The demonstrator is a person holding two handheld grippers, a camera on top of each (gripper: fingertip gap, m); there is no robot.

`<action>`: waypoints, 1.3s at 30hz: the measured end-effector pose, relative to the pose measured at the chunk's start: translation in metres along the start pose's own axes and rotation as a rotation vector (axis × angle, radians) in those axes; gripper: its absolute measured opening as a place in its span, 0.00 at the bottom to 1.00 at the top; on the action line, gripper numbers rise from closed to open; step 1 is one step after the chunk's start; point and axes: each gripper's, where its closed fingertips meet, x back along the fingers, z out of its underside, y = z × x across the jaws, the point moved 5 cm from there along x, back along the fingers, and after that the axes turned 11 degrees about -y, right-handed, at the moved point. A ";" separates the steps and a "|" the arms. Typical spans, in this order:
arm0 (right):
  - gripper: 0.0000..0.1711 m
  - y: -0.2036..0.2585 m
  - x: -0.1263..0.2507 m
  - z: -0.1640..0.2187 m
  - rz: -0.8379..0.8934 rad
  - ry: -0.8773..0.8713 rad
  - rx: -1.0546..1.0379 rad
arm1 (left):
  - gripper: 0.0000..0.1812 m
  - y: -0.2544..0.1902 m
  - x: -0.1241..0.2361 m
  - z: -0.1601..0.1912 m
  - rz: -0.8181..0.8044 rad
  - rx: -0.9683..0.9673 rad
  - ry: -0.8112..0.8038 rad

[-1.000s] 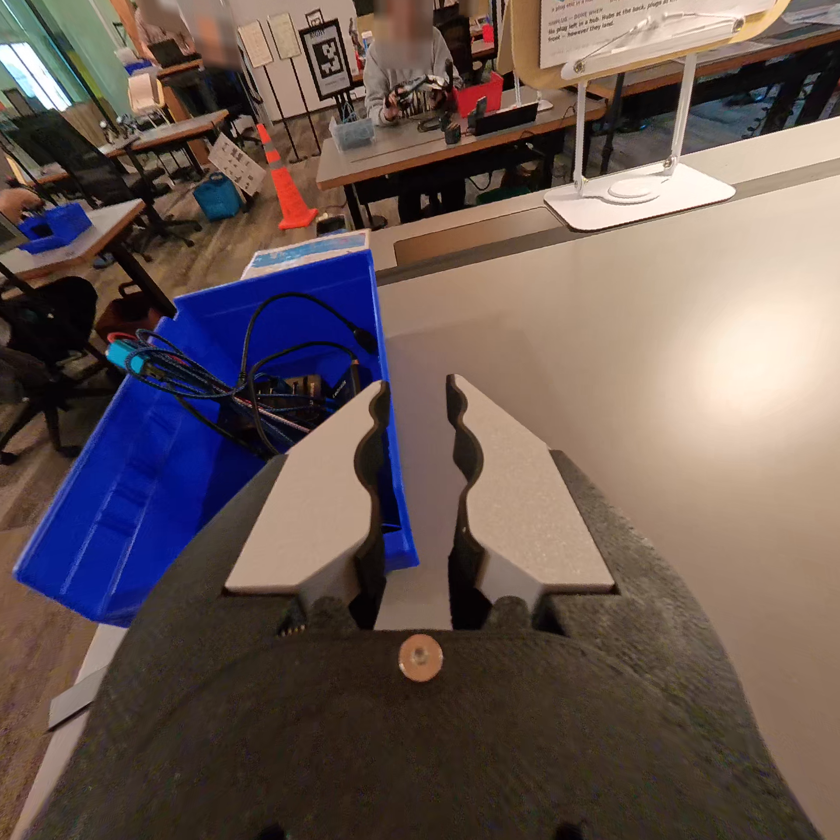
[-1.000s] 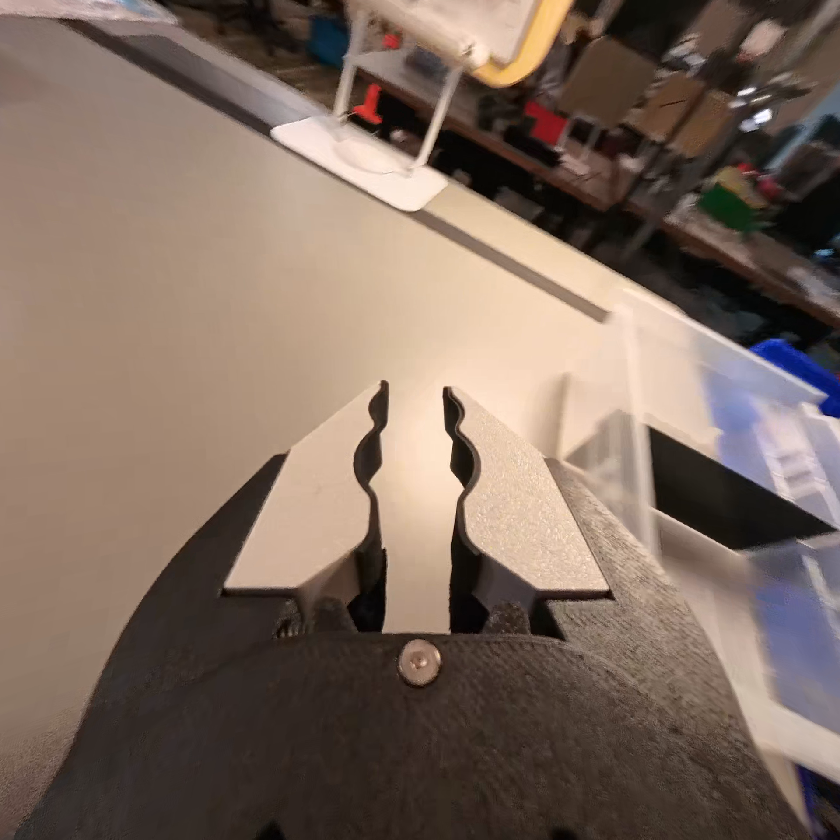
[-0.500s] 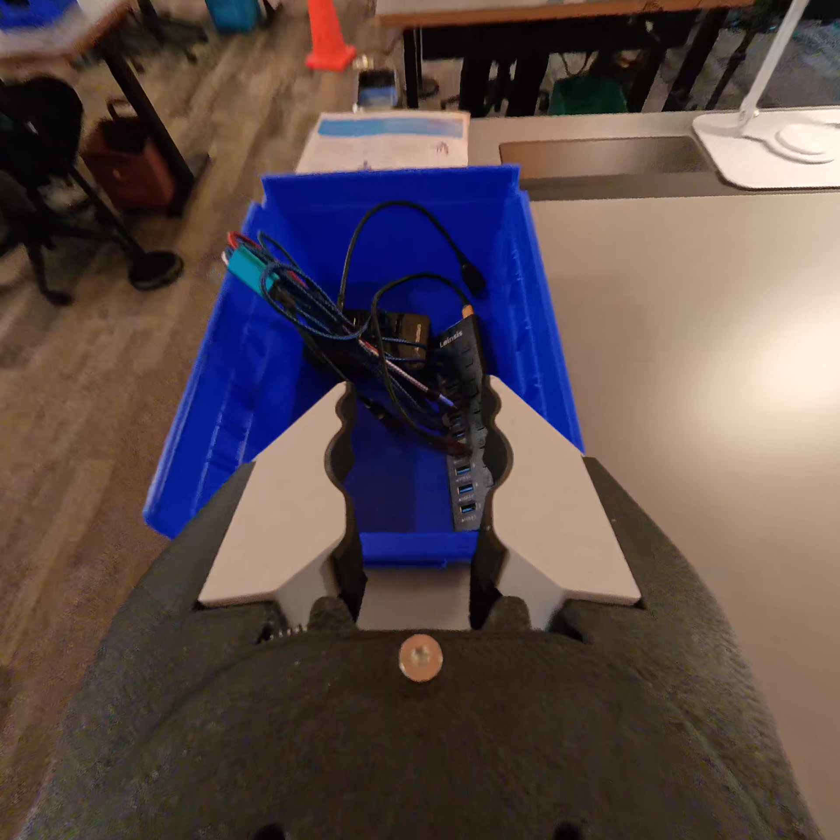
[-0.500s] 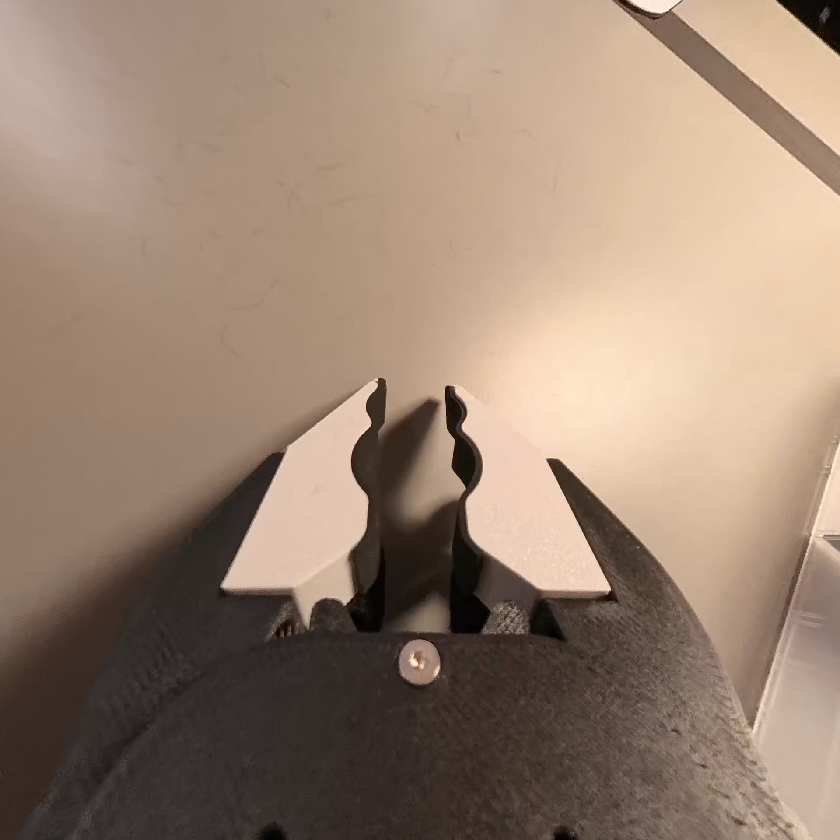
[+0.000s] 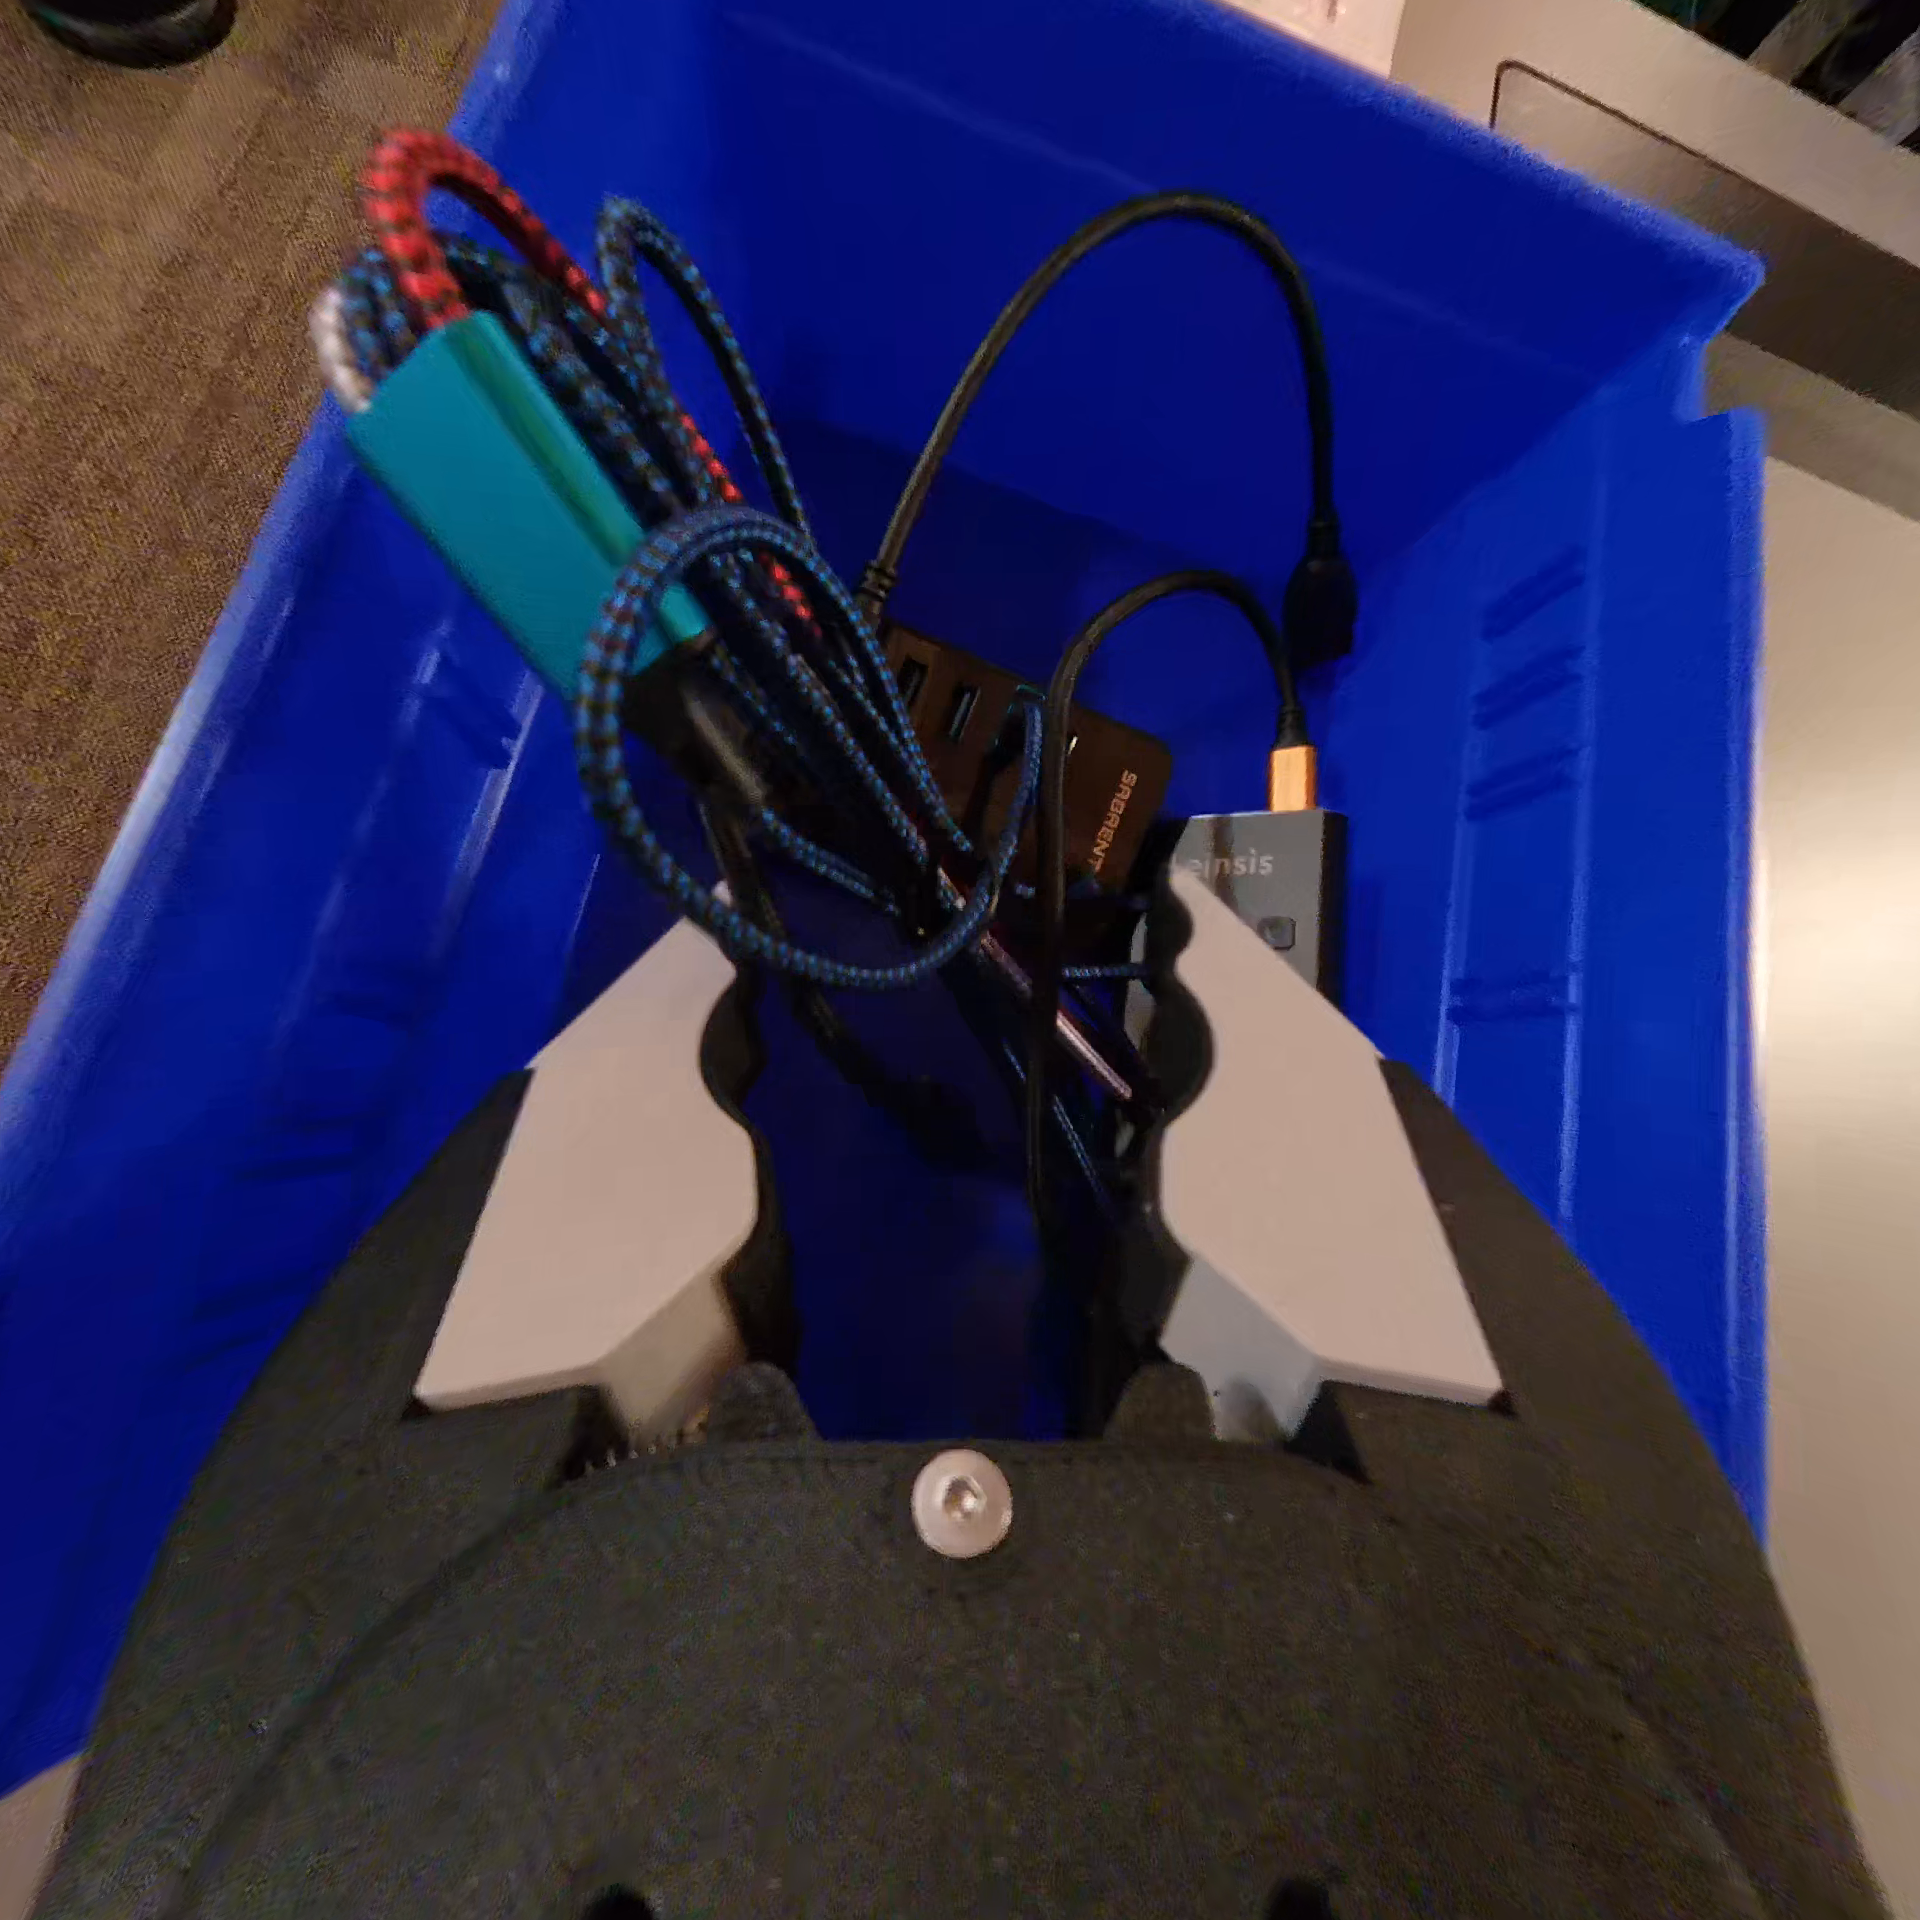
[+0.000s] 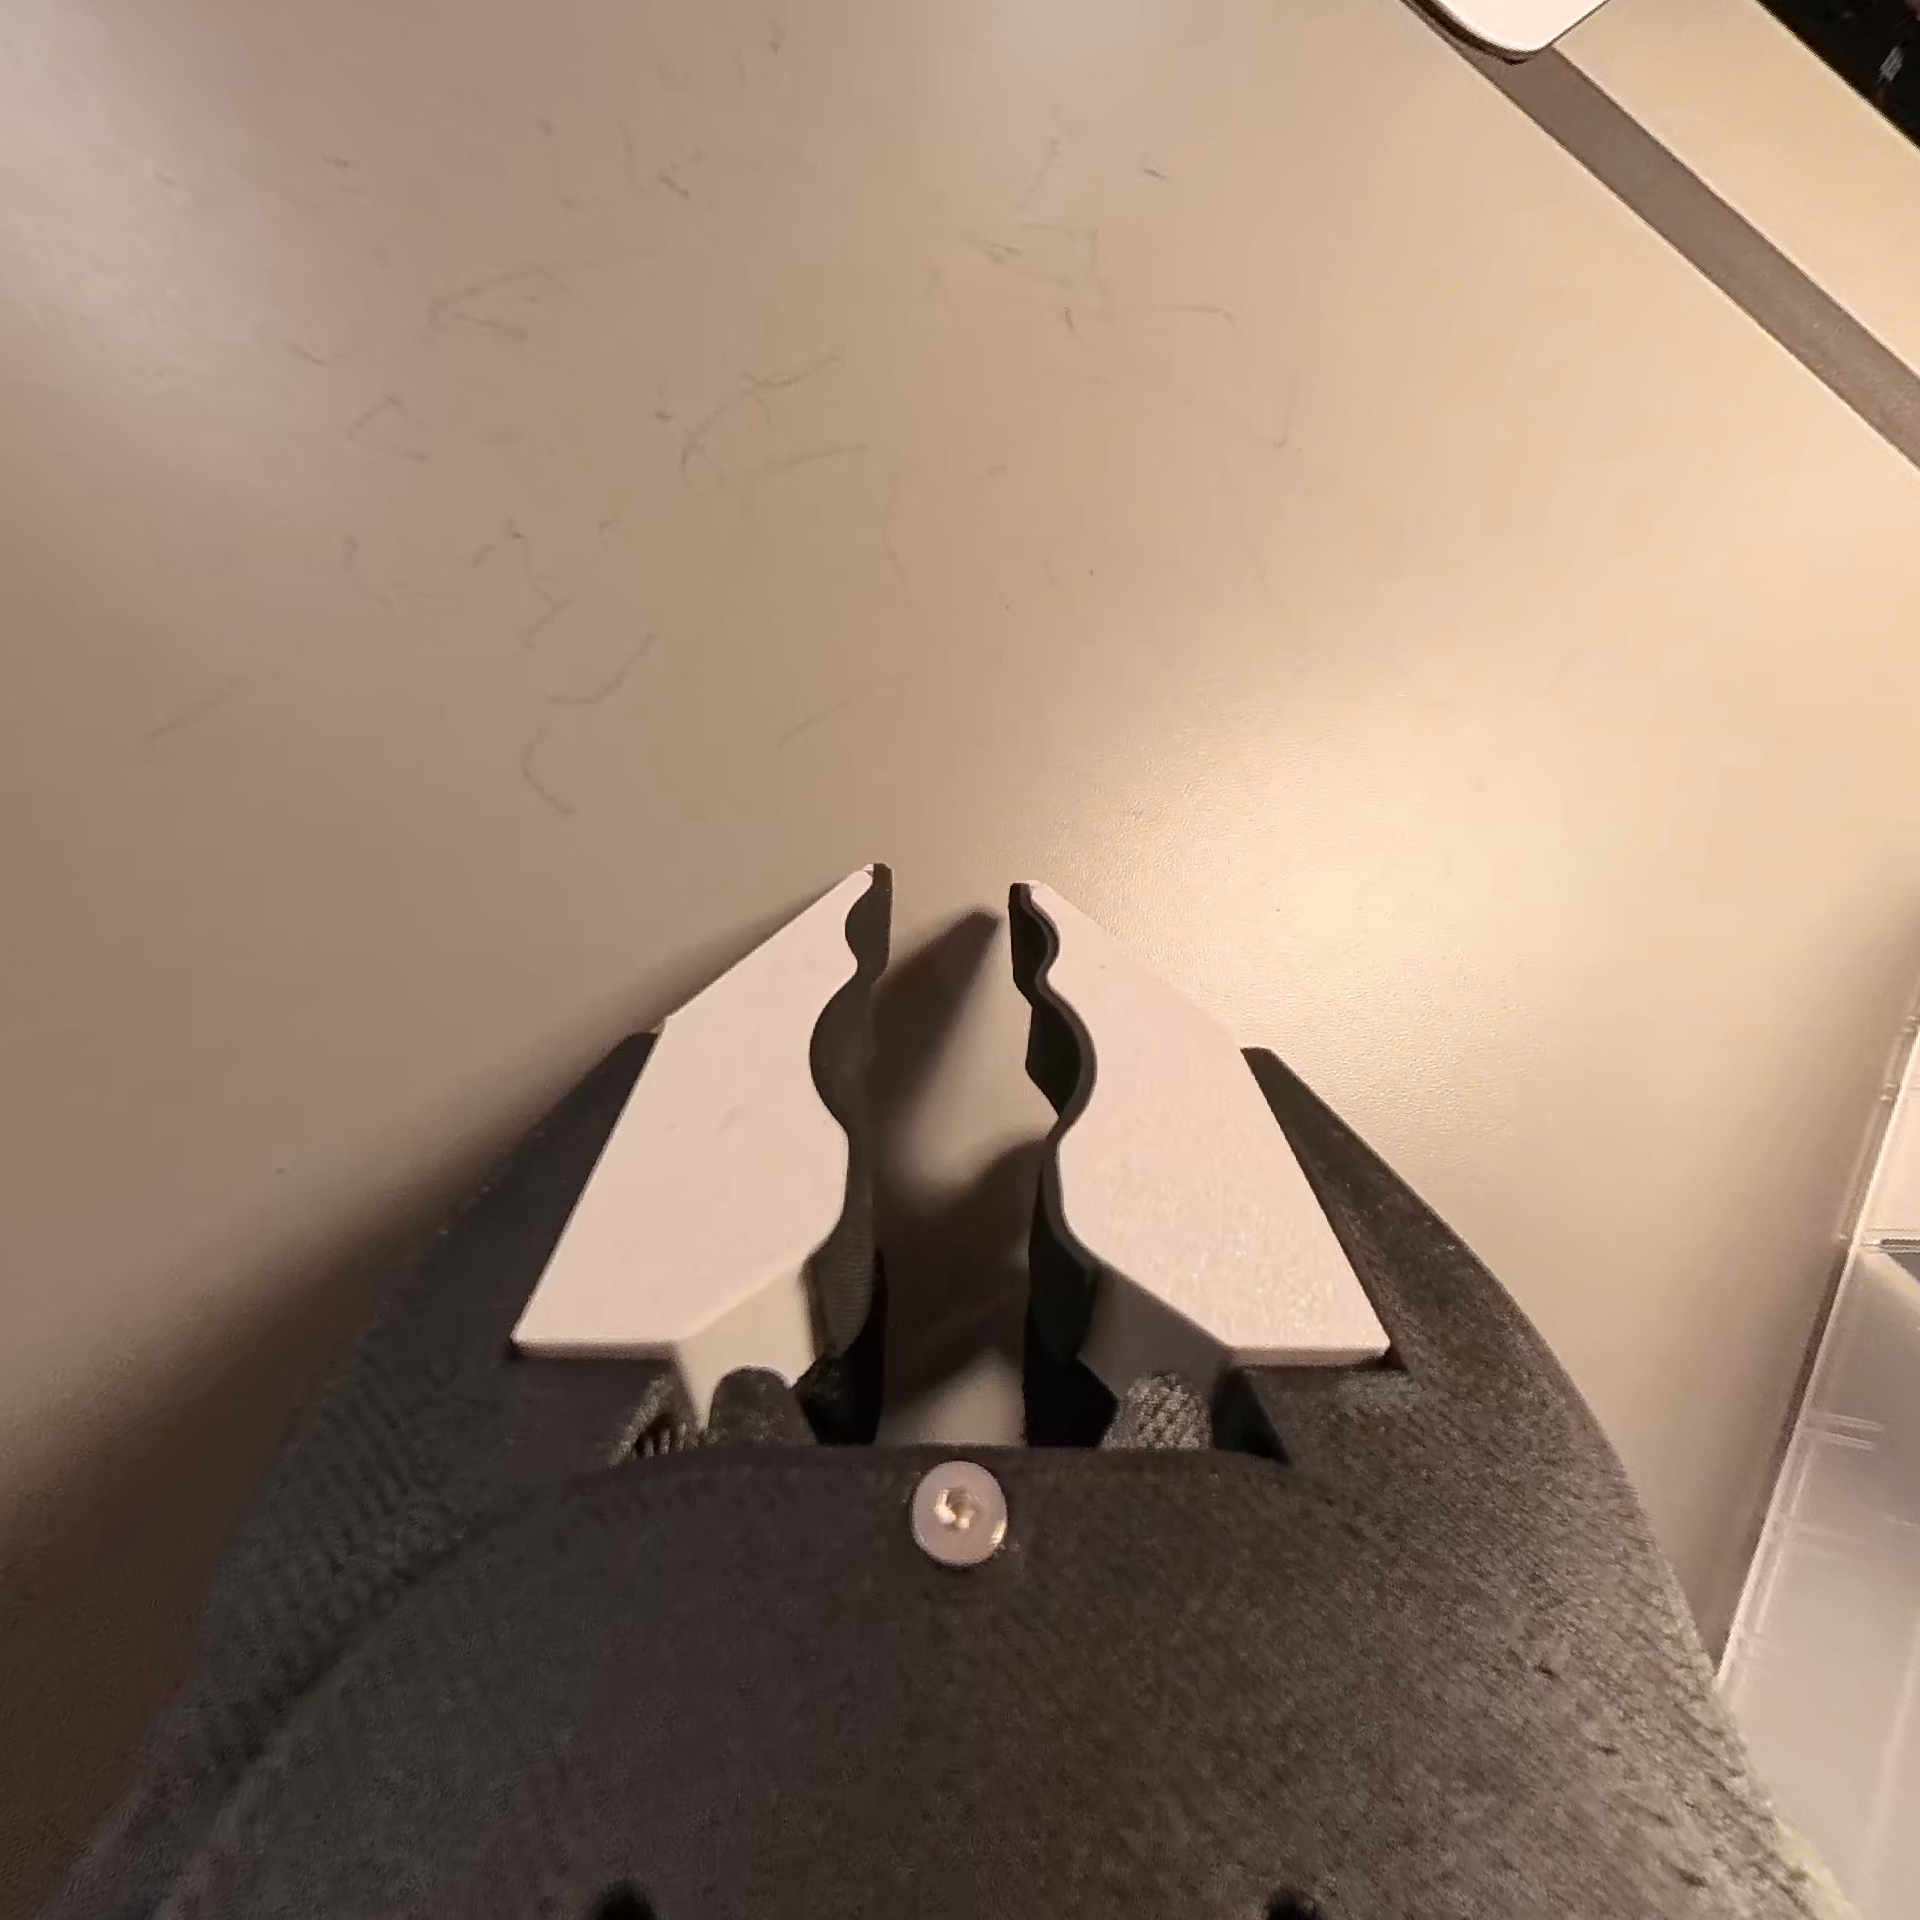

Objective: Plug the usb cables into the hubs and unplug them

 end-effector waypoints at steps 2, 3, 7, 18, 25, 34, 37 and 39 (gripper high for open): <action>0.14 0.000 0.000 0.000 -0.001 -0.001 0.001 | 0.27 -0.004 -0.004 -0.001 0.037 -0.005 -0.016; 0.14 0.000 0.000 0.000 -0.001 -0.001 0.003 | 0.19 -0.005 -0.005 -0.004 0.049 0.004 -0.037; 0.13 0.001 0.001 0.000 0.004 -0.003 0.016 | 0.10 -0.016 -0.002 -0.012 0.099 -0.004 -0.085; 0.12 0.003 0.001 0.000 0.000 -0.006 0.029 | 0.06 -0.060 0.038 -0.062 0.166 -0.133 -0.229; 0.12 0.004 0.001 0.000 -0.009 -0.008 0.036 | 0.06 -0.116 0.116 -0.132 0.161 -0.346 -0.486; 0.12 0.006 0.000 -0.001 -0.037 -0.012 0.041 | 0.07 -0.249 0.160 -0.121 0.494 -0.532 -0.489; 0.12 0.006 -0.001 -0.001 -0.060 -0.014 0.032 | 0.07 -0.295 0.141 -0.086 0.682 -0.528 -0.399; 0.13 0.006 -0.001 -0.002 -0.080 -0.014 0.018 | 0.07 -0.326 0.124 -0.058 0.813 -0.522 -0.328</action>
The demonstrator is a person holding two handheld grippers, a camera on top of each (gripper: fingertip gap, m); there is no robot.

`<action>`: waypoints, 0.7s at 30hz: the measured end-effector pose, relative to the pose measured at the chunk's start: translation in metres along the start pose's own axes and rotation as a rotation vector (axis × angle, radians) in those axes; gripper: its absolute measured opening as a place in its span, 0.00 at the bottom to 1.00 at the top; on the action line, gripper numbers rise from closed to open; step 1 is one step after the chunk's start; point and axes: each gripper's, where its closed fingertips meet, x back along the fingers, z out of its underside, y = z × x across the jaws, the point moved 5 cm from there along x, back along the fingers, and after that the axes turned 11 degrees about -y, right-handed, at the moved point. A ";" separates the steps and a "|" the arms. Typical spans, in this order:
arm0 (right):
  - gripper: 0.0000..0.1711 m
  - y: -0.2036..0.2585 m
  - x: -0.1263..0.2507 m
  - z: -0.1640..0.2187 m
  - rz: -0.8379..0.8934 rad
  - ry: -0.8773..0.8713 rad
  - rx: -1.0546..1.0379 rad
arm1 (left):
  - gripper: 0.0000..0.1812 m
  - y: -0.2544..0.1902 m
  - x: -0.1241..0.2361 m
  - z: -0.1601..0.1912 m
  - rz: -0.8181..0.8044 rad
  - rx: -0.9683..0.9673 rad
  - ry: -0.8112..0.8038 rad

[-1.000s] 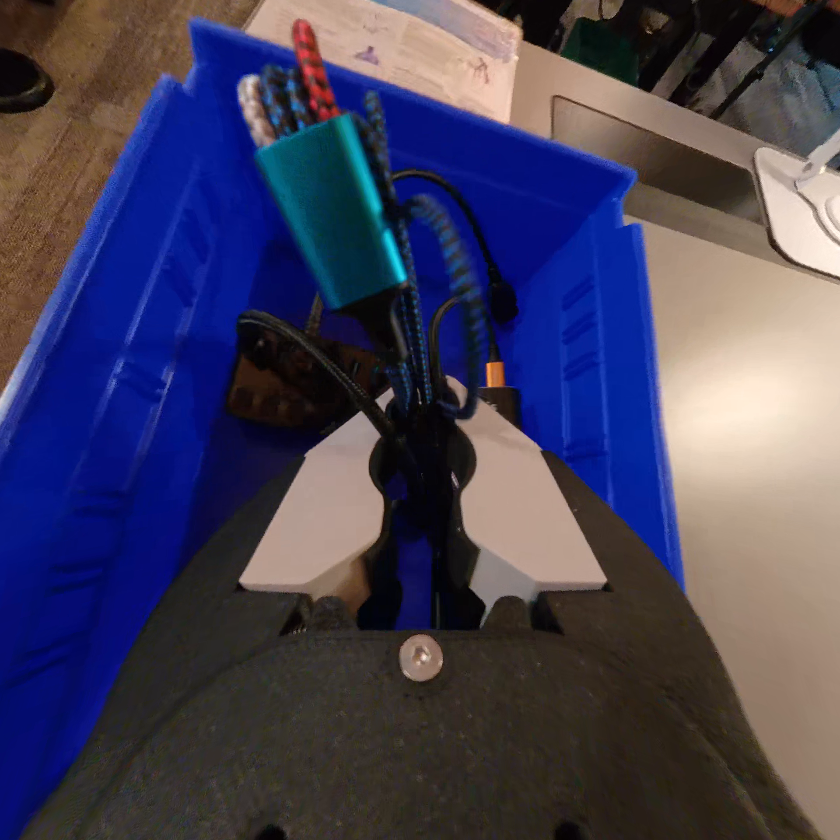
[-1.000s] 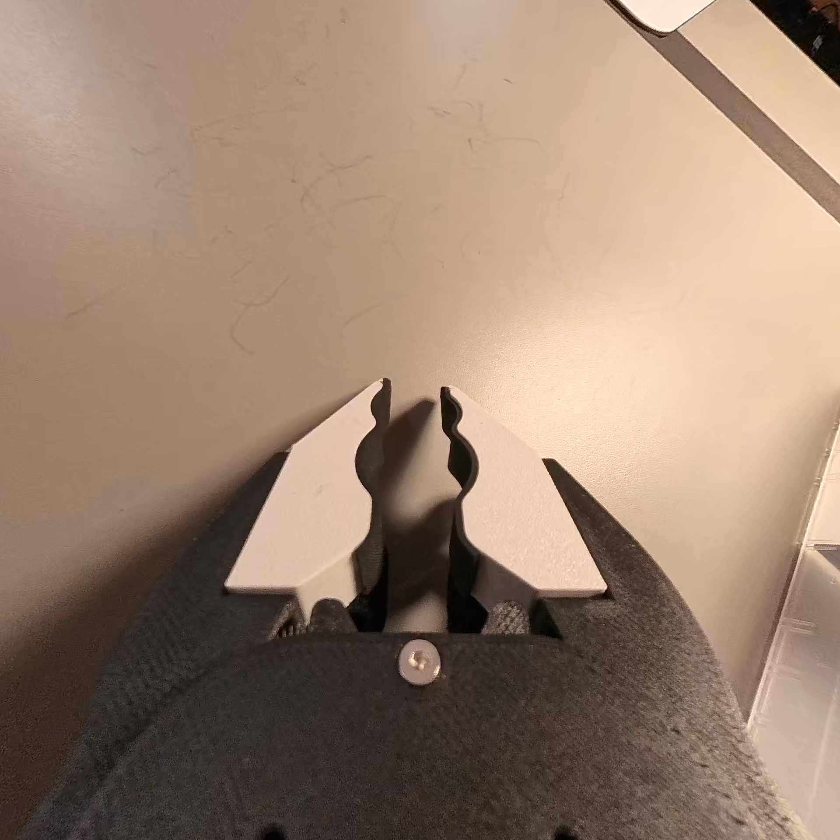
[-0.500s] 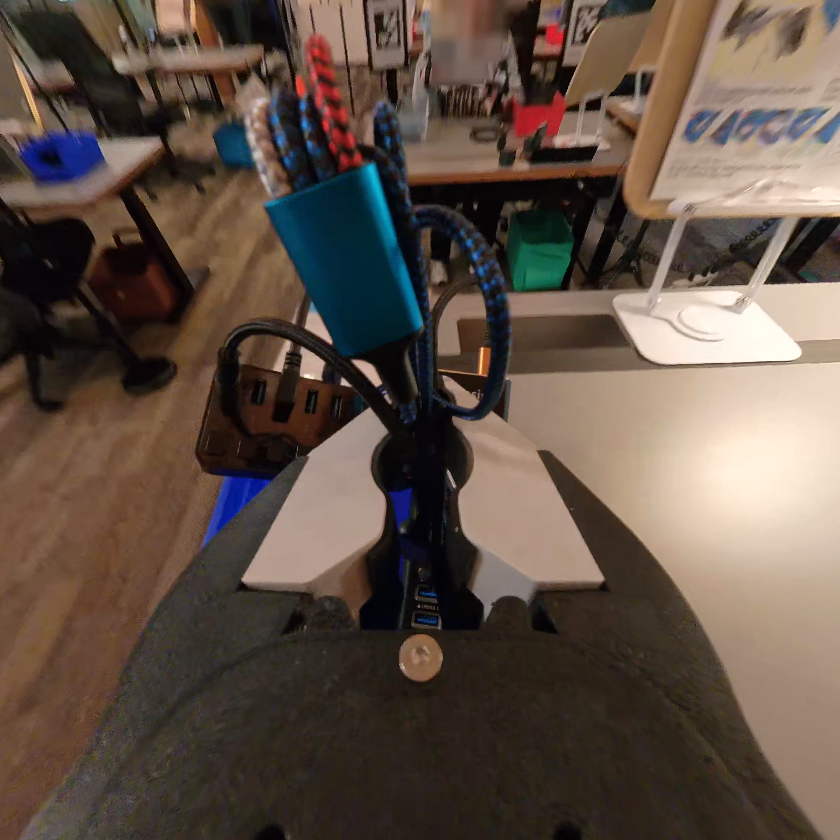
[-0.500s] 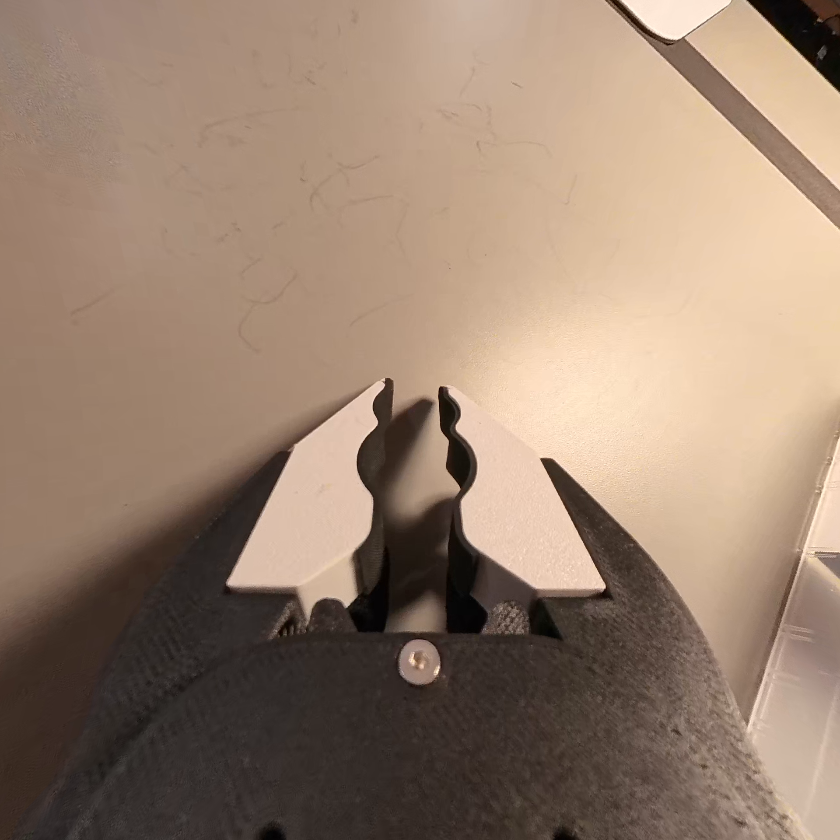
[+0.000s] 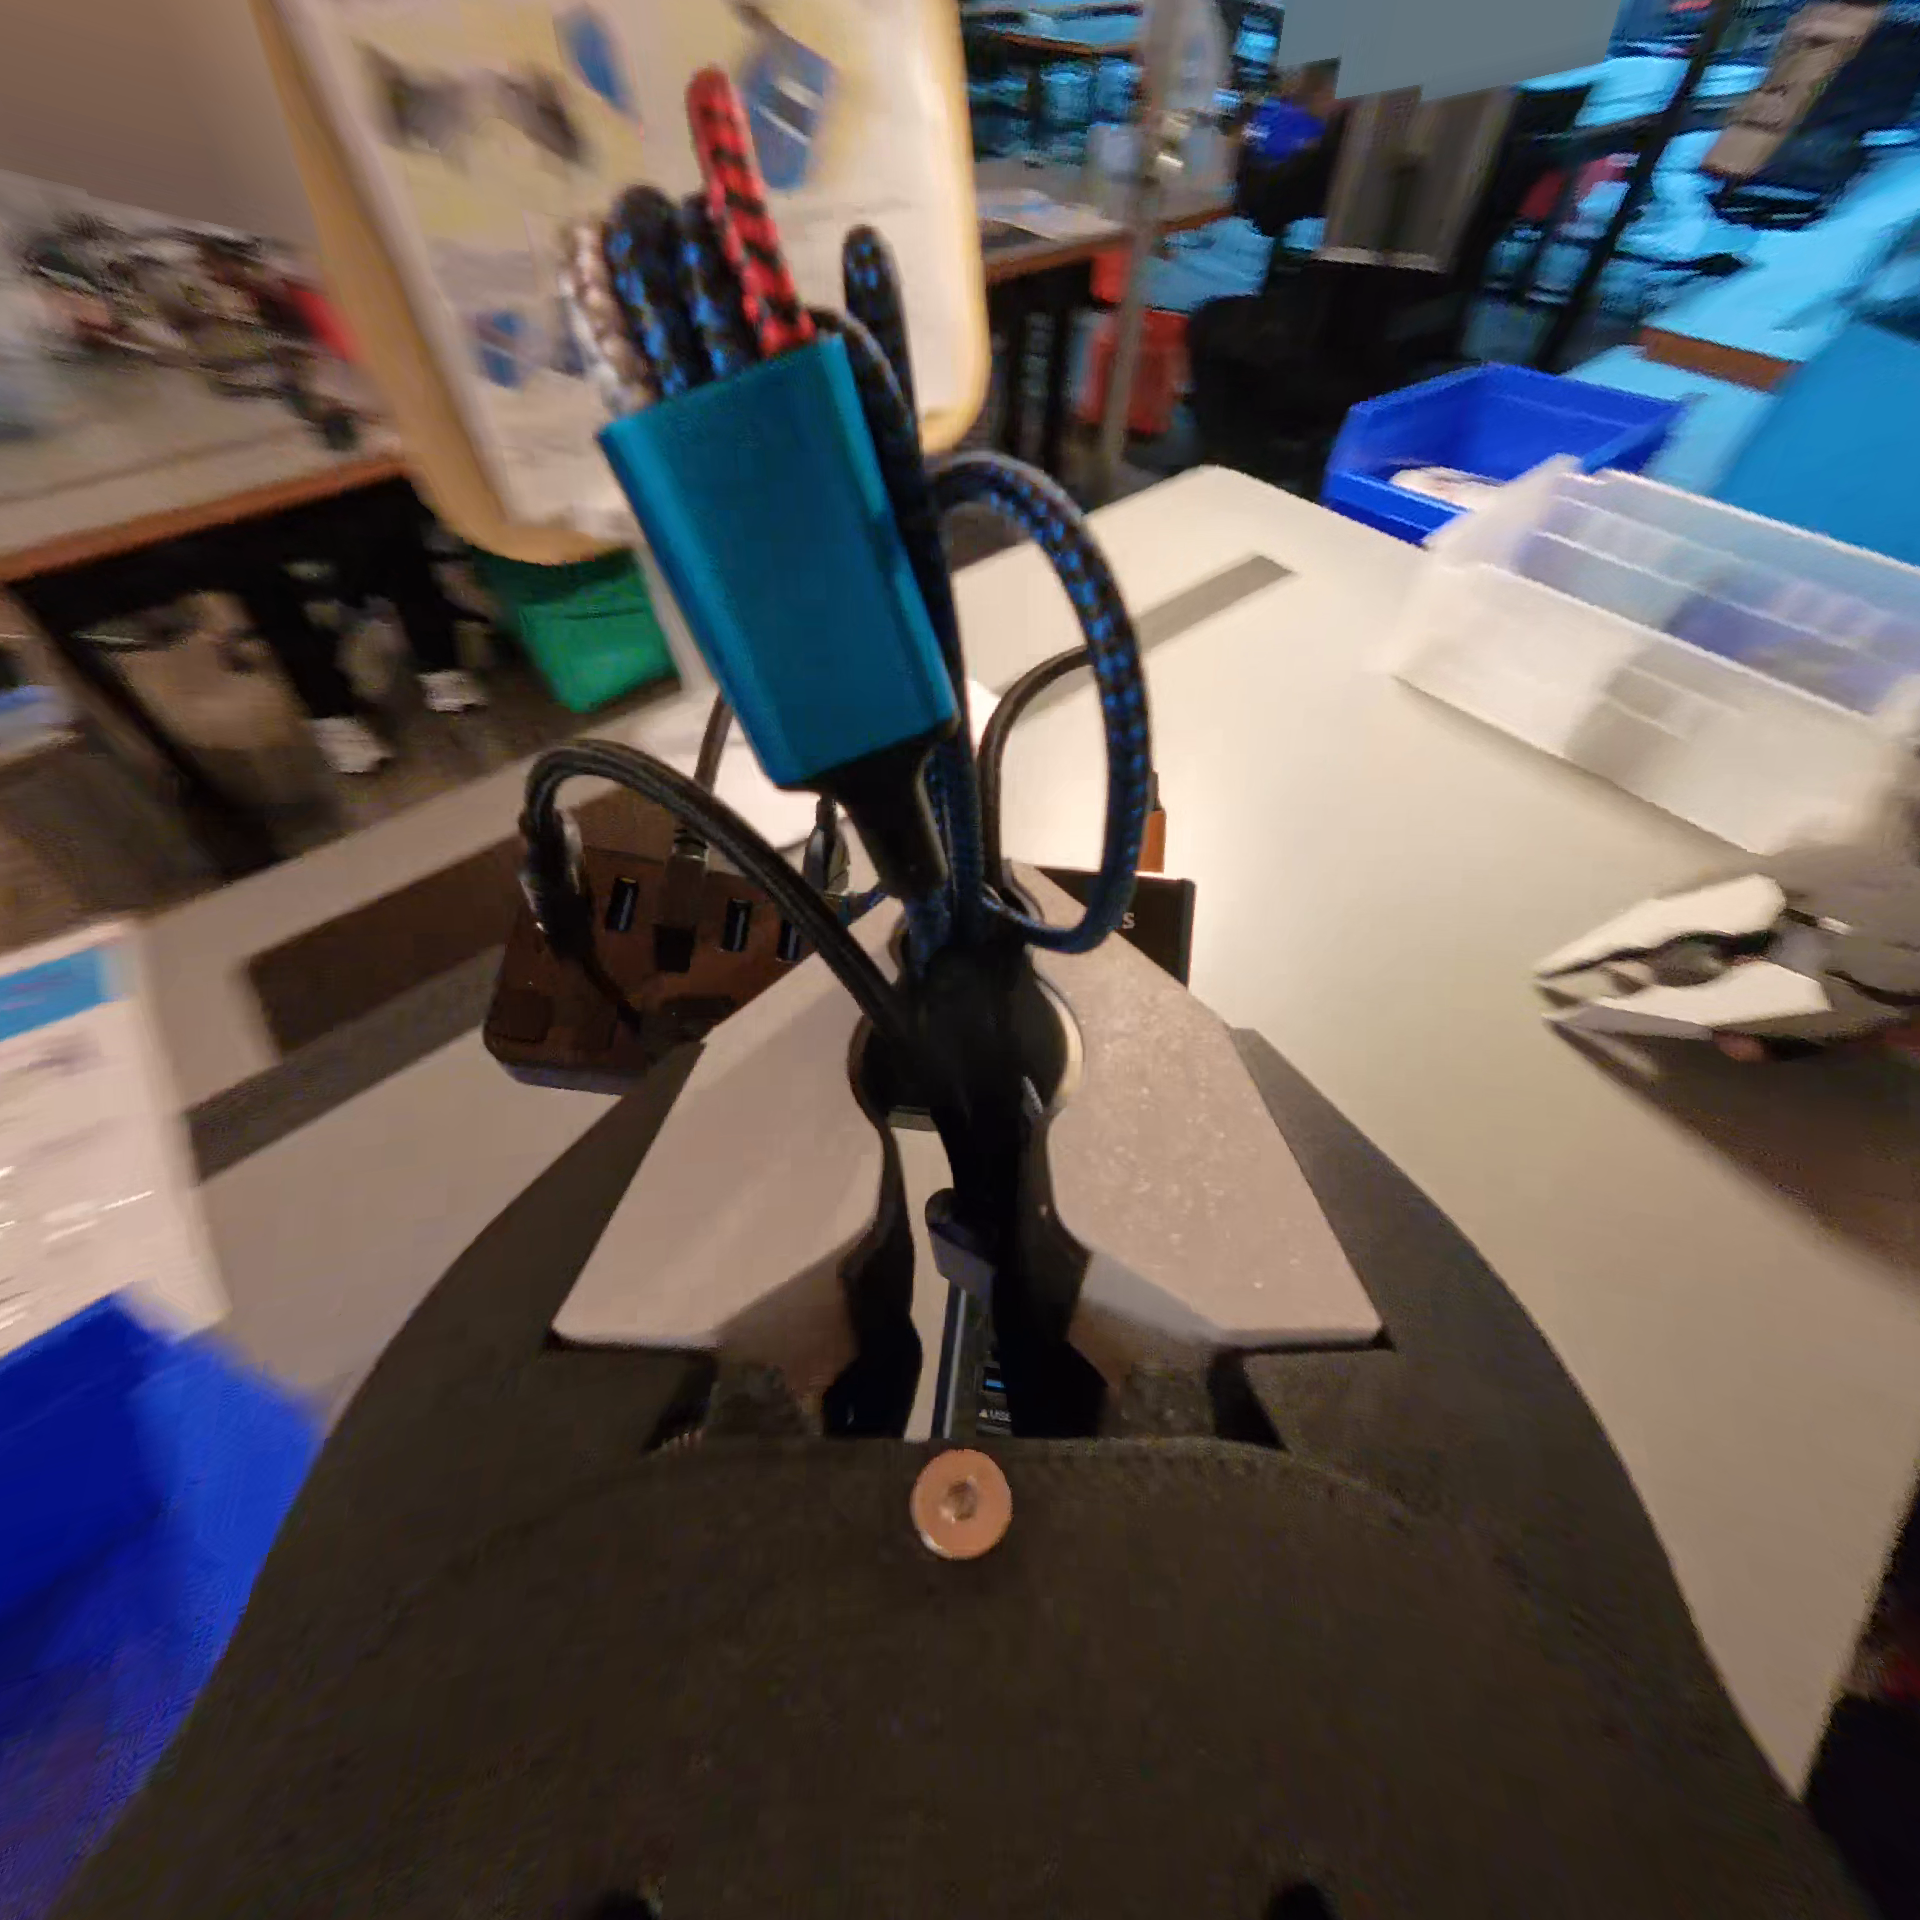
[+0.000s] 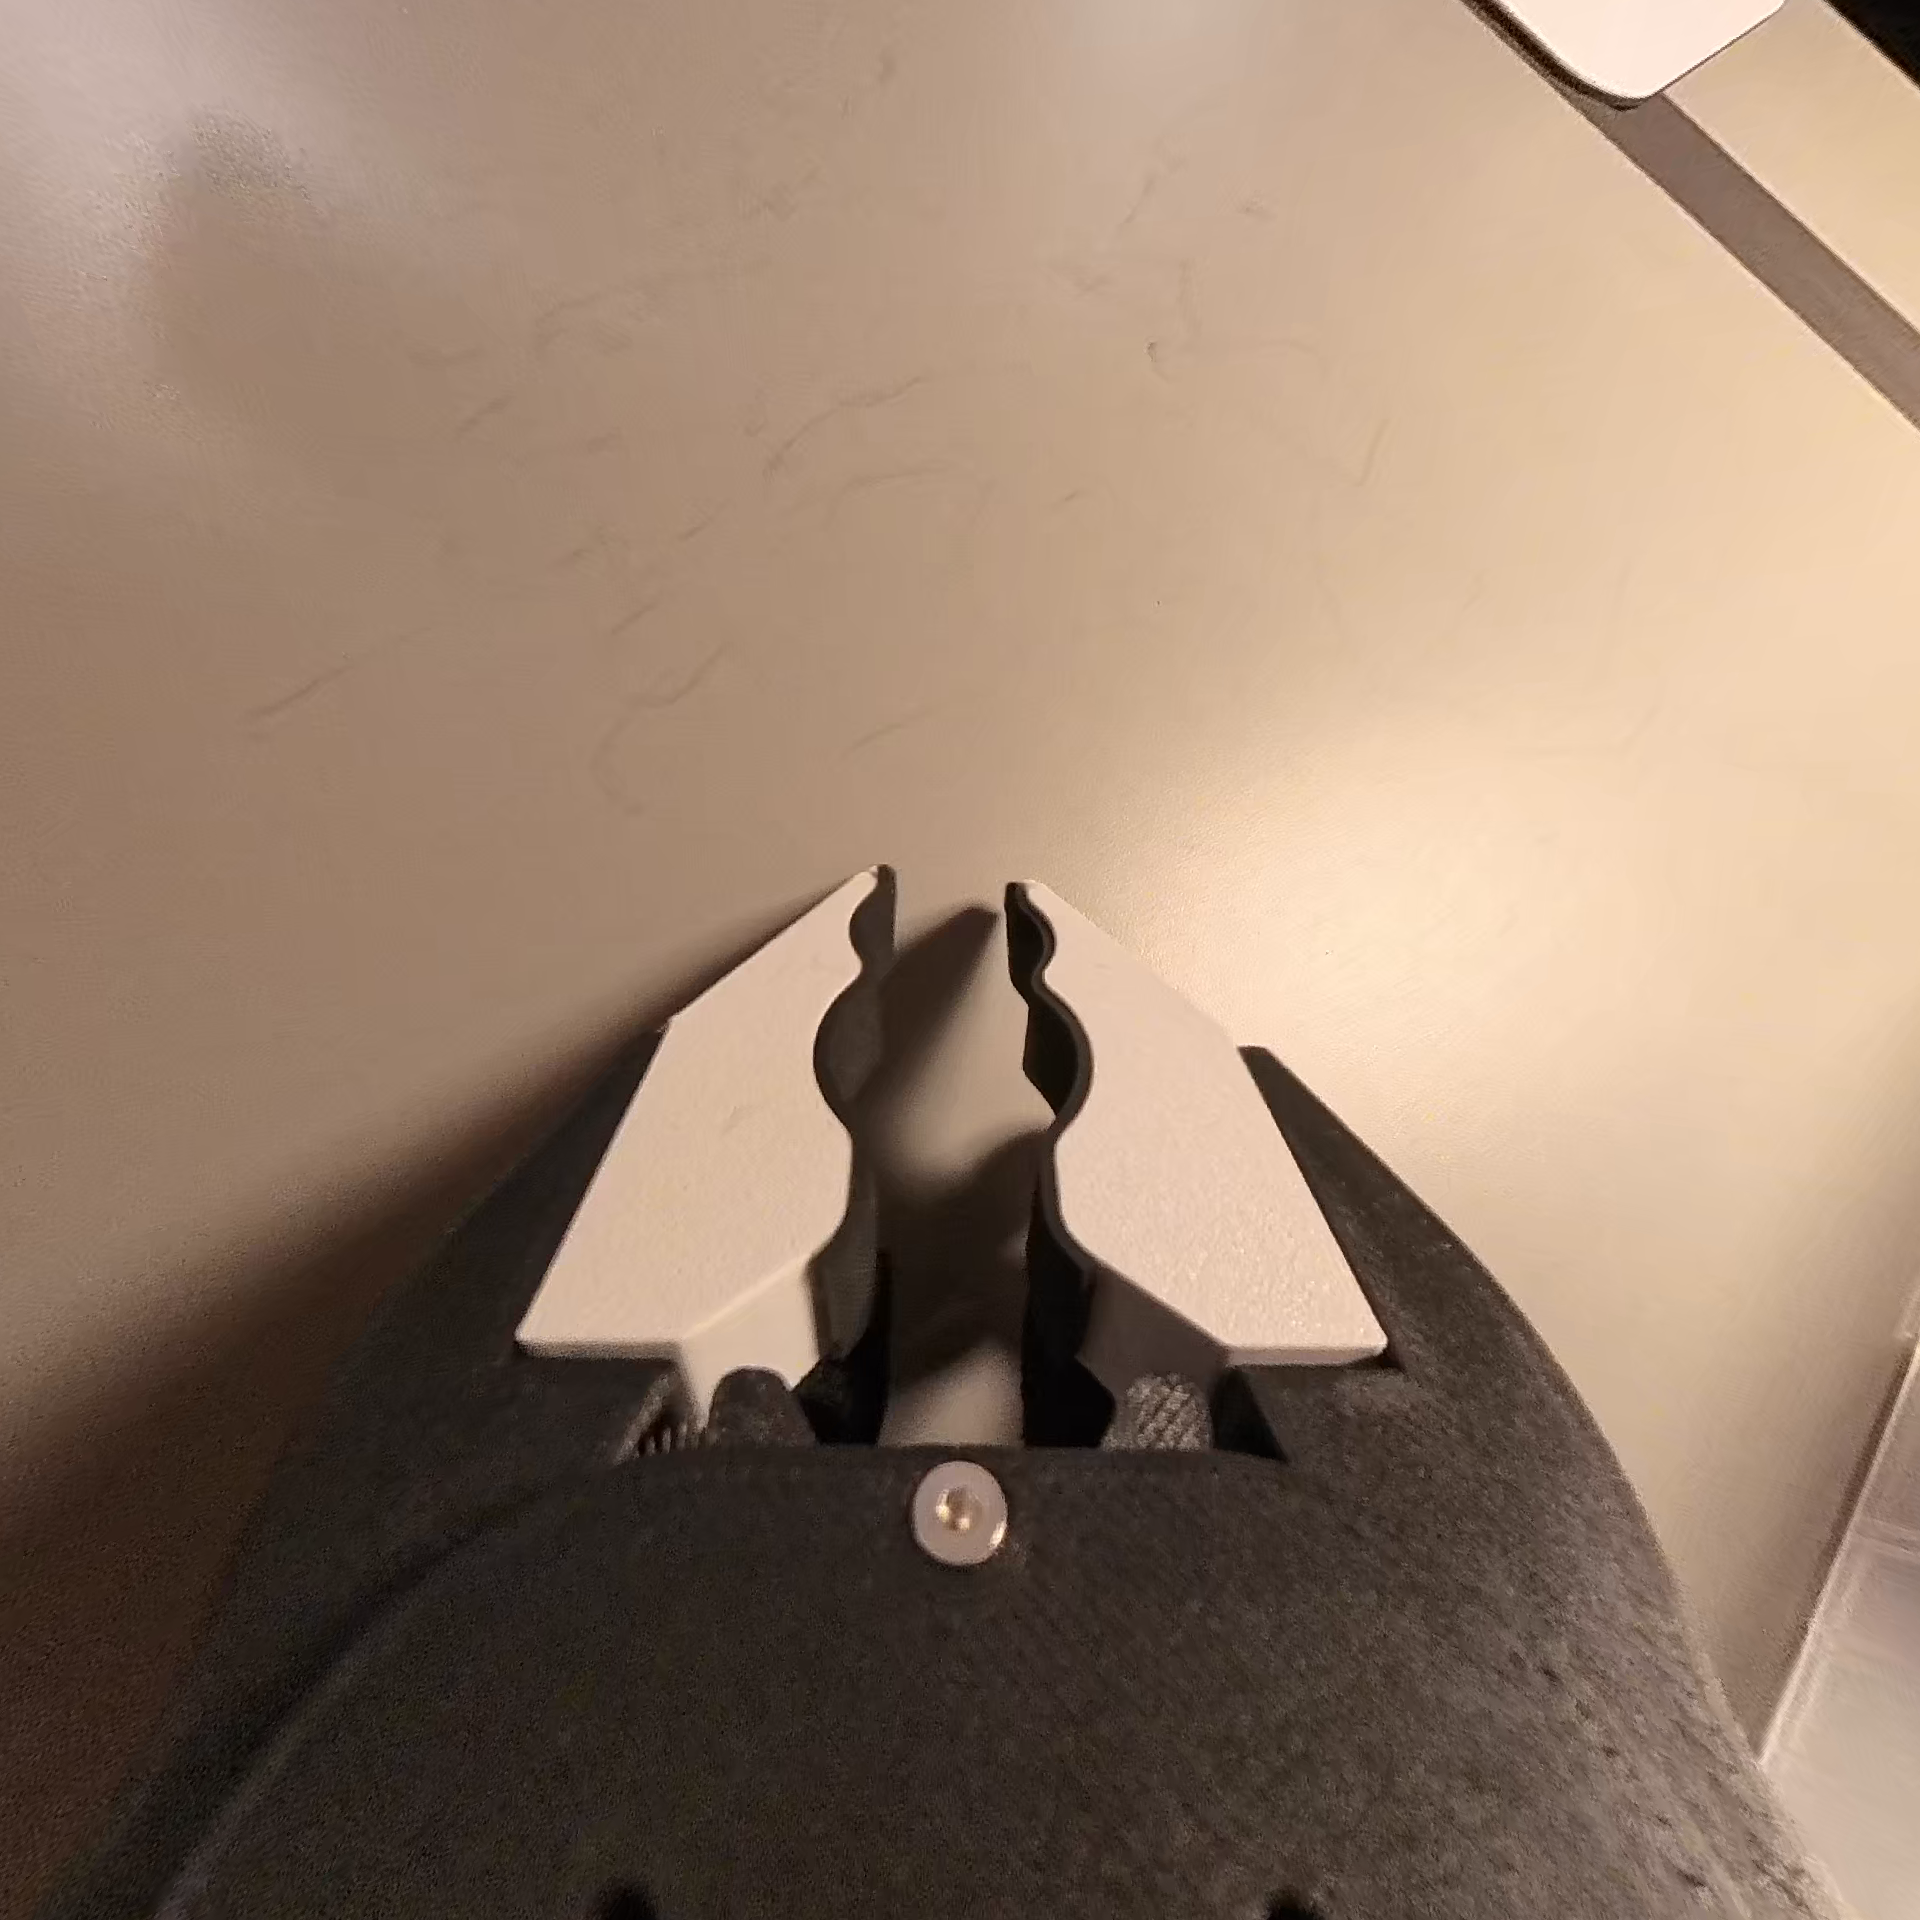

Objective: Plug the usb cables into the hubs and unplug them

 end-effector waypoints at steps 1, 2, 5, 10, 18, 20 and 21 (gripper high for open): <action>0.13 -0.001 0.000 0.000 -0.008 0.000 -0.008 | 0.06 -0.011 -0.016 0.011 0.065 0.022 0.016; 0.14 -0.001 -0.001 0.000 -0.014 -0.001 -0.014 | 0.07 -0.023 -0.033 0.022 0.129 0.040 0.038; 0.14 -0.004 0.000 -0.003 -0.019 -0.025 -0.024 | 0.07 -0.061 -0.076 0.054 0.316 0.073 0.112; 0.14 -0.015 0.003 -0.015 0.004 -0.101 -0.062 | 0.07 -0.123 -0.116 0.096 0.661 0.039 0.239; 0.14 -0.051 0.016 -0.072 0.108 -0.239 0.023 | 0.07 -0.174 -0.133 0.131 1.019 -0.006 0.334; 0.14 -0.052 0.013 -0.086 0.082 -0.256 0.055 | 0.07 -0.180 -0.136 0.140 1.062 -0.018 0.361; 0.14 -0.052 0.008 -0.092 0.061 -0.259 0.071 | 0.07 -0.183 -0.136 0.145 1.081 -0.018 0.378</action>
